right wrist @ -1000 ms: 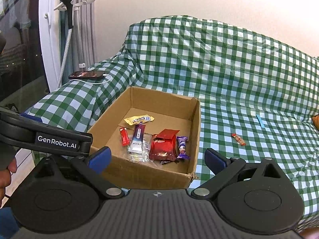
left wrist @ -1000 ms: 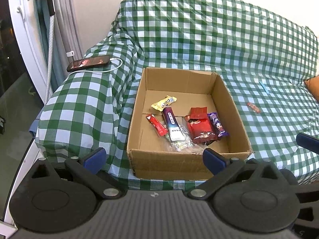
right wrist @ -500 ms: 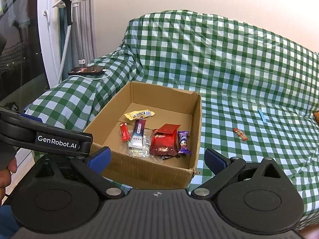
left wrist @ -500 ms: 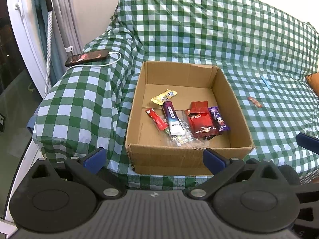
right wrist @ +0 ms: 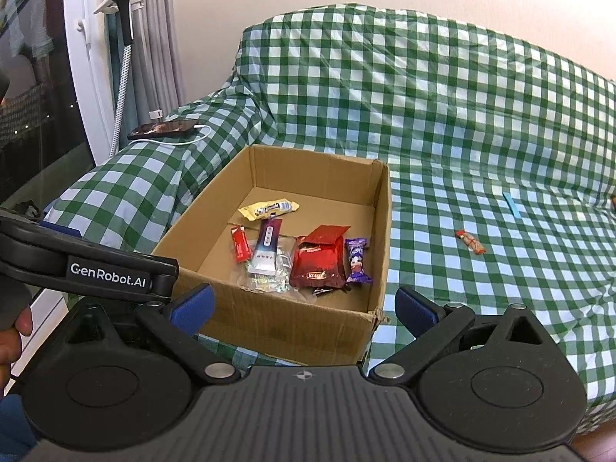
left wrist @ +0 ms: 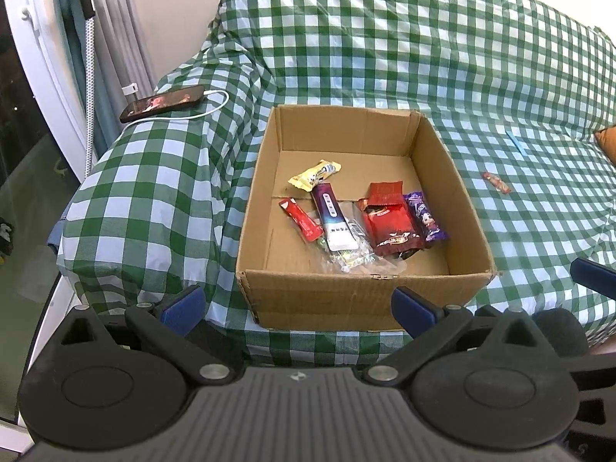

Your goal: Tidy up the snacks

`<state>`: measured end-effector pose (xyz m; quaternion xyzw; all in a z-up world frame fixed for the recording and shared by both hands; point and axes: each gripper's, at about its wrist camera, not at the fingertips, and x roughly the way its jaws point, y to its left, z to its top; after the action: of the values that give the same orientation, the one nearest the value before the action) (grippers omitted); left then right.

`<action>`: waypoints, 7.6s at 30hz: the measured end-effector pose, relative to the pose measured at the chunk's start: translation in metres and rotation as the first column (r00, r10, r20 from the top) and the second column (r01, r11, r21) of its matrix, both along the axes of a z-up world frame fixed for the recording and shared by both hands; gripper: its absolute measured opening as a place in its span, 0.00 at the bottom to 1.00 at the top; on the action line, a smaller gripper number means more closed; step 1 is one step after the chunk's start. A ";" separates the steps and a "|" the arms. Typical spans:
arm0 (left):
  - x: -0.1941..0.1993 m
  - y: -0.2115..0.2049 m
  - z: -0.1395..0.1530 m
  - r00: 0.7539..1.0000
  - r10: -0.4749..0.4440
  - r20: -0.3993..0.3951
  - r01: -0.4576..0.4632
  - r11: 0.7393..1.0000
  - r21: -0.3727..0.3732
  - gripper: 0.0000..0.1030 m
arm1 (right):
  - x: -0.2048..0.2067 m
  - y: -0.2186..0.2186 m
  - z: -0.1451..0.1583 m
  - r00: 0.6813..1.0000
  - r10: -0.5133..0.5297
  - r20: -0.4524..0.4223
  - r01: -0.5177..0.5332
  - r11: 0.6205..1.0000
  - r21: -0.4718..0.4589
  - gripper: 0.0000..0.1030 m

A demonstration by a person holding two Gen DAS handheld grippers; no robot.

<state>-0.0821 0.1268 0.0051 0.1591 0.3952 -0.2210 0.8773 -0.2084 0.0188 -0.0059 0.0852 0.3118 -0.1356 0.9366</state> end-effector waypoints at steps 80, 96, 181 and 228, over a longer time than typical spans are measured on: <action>0.036 -0.265 -0.033 0.891 -0.371 -0.263 0.369 0.928 -0.060 0.19 | -0.002 -0.290 -0.069 0.917 -0.371 0.148 0.362 0.928 0.083 0.19; -0.014 -0.006 0.012 0.985 -0.154 -0.077 0.151 0.987 -0.048 0.19 | -0.039 -0.003 0.036 0.981 0.027 0.193 -0.023 0.999 -0.023 0.19; 0.210 -0.101 -0.059 0.986 -0.058 -0.158 0.053 0.998 -0.038 0.20 | 0.158 -0.139 -0.048 0.997 0.017 -0.070 -0.017 1.000 0.013 0.19; 0.021 0.005 -0.012 0.999 0.036 -0.037 -0.036 0.999 0.006 1.00 | 0.011 -0.012 -0.012 0.998 -0.047 0.031 0.050 0.996 -0.080 1.00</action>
<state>-0.0609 0.1314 -0.0072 0.1503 0.4148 -0.2071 0.8732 -0.1972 0.0064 -0.0182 0.0568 0.2903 -0.1696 0.9401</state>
